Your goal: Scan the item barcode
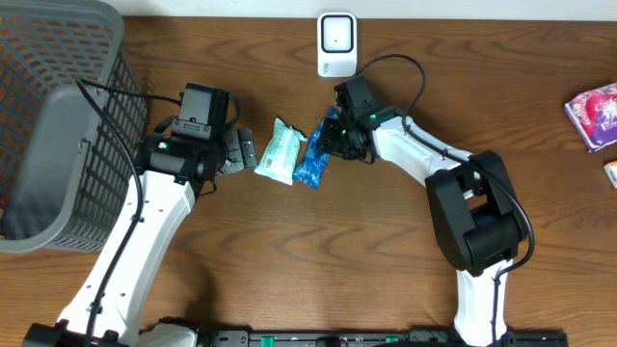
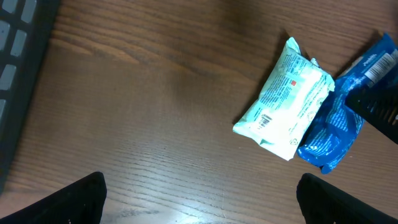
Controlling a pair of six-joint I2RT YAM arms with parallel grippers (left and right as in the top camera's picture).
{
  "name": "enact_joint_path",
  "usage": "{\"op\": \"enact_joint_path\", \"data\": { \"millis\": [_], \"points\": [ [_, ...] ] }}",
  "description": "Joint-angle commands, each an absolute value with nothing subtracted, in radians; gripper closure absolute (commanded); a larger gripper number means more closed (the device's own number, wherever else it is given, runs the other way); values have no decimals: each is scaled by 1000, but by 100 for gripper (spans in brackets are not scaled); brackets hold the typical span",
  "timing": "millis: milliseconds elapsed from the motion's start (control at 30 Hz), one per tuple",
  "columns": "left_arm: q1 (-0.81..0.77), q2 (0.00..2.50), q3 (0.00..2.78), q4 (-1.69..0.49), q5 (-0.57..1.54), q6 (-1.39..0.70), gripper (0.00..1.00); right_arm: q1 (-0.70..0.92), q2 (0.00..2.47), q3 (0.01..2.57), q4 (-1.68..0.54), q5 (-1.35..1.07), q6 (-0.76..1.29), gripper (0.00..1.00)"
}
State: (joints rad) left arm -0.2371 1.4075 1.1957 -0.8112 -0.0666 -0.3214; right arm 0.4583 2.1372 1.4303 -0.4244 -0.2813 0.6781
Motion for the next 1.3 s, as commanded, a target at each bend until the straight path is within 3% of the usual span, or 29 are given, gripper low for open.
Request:
{"op": "enact_joint_path", "data": {
  "millis": [0, 67, 100, 433, 767, 1267],
  "points": [
    [-235, 1412, 1203, -815, -80, -335, 2, 464, 2217, 1398, -425, -299, 601, 71],
    [-235, 1412, 1203, -815, -80, -335, 2, 464, 2217, 1398, -406, -331, 566, 84],
    [-235, 1412, 1203, -815, -80, -335, 2, 464, 2217, 1398, -402, -335, 559, 99],
    [-235, 1412, 1203, -815, -80, -335, 2, 415, 2127, 1399, -469, -310, 423, 99],
    [-235, 1412, 1203, -815, -80, -335, 2, 422, 1887, 1399, -742, 189, 384, 98],
    [-235, 1412, 1203, -815, -80, -335, 2, 424, 1936, 1398, -849, 229, 427, 99]
  ]
}}
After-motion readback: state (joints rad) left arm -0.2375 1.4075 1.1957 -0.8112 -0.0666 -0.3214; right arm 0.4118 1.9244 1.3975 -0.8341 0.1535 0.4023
